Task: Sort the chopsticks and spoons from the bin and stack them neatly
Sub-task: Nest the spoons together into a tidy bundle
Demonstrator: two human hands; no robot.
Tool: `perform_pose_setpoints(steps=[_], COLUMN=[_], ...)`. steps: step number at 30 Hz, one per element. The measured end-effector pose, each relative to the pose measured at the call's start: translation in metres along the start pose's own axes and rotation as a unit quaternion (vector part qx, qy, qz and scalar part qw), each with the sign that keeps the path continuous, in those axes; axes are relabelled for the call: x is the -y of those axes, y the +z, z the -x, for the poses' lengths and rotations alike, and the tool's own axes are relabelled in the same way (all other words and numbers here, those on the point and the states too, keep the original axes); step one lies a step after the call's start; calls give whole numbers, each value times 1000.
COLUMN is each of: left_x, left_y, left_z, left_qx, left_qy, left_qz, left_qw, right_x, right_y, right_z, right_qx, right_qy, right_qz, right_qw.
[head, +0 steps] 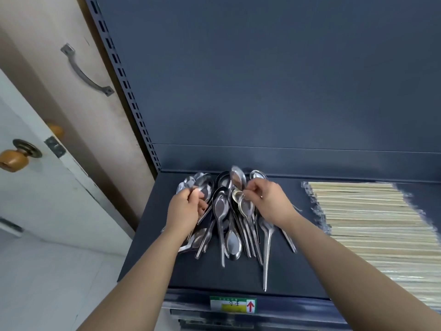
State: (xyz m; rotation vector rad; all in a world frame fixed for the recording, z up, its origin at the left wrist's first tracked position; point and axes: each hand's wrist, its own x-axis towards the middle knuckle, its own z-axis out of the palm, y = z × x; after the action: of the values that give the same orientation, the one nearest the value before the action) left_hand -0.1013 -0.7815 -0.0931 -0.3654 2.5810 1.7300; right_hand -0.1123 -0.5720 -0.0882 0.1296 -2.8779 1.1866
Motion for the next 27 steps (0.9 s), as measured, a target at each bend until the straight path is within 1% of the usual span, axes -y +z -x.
perform_pose_setpoints(steps=[2,3,5,7,9,11,15,17,20,26,27], left_x=[-3,-3,0,7,14,18,17,14,13,17,18], left_y=[-5,-6,-4,1,5,8,11,13,14,-2,-5], left_z=[3,6,11,16,17,17,18,19,20,15,14], left_qx=[-10,-1,43,83,93,93,91,81,93,128,131], left_qy=[9,8,-18,-48,-60,-61,-67,-81,-106,-120,-120], left_qz=[-43,-70,-114,-150,-174,-180,-177,-158,-113,-15,-12], left_qw=[999,997,992,984,979,977,978,981,983,984,984], right_x=[5,8,13,13,8,6,13,18,23,28,29], right_y=[-1,-1,0,3,12,22,43,50,55,56,57], right_z=[-1,0,5,14,24,37,59,65,68,63,62], right_qx=[-25,-32,-27,-12,5,24,57,60,45,18,18], right_qy=[13,19,33,50,74,99,158,173,178,170,171], right_qz=[-62,-95,-140,-122,-90,-94,-108,-114,-98,-71,-66], right_qw=[998,995,989,991,993,990,980,976,978,983,983])
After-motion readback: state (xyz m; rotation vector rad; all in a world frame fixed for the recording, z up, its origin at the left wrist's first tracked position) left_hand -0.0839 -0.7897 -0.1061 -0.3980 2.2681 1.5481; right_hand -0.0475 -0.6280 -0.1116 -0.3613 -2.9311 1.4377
